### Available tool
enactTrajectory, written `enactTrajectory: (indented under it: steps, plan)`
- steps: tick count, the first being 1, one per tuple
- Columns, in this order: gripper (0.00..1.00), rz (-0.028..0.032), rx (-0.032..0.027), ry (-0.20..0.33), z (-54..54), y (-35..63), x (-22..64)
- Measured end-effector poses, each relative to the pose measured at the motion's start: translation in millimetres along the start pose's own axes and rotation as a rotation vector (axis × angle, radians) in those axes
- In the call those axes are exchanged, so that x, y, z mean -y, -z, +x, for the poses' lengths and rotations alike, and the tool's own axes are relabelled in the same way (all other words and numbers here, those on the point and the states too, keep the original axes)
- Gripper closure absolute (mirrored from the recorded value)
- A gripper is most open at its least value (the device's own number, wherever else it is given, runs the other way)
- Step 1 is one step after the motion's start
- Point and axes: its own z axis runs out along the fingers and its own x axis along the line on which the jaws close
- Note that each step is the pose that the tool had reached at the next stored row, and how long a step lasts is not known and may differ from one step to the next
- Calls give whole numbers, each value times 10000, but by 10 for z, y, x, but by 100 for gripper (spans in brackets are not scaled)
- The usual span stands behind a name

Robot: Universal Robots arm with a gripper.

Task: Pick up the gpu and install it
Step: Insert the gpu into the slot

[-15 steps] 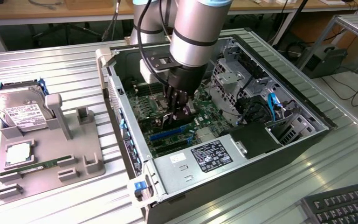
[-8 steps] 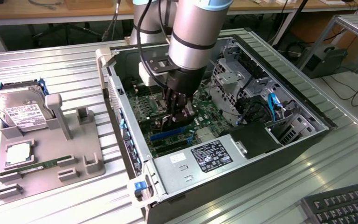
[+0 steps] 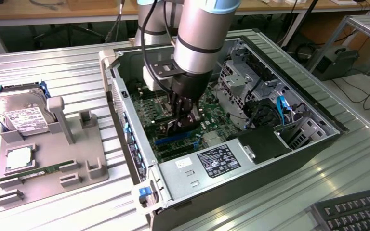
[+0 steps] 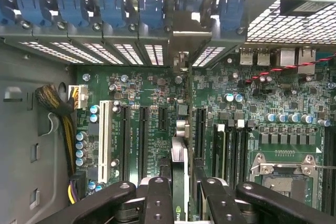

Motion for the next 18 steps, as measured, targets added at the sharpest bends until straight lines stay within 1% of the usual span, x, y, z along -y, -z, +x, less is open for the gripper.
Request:
enactTrajectory:
  steps: [4, 7, 10, 11, 12, 13, 14, 18]
  plan:
    - [74, 0, 6, -102, 11, -16, 6]
    - [74, -19, 11, -152, 12, -82, 10]
    - [74, -29, 20, -243, 12, -86, 11]
    - [74, -23, 31, -245, 12, -76, 22]
    - [74, -28, 24, -247, 12, -42, 34]
    - [74, -31, 19, -249, 13, -42, 34]
    - [74, -30, 23, -261, 12, -62, 35]
    - [74, -30, 23, -278, 12, -85, 34]
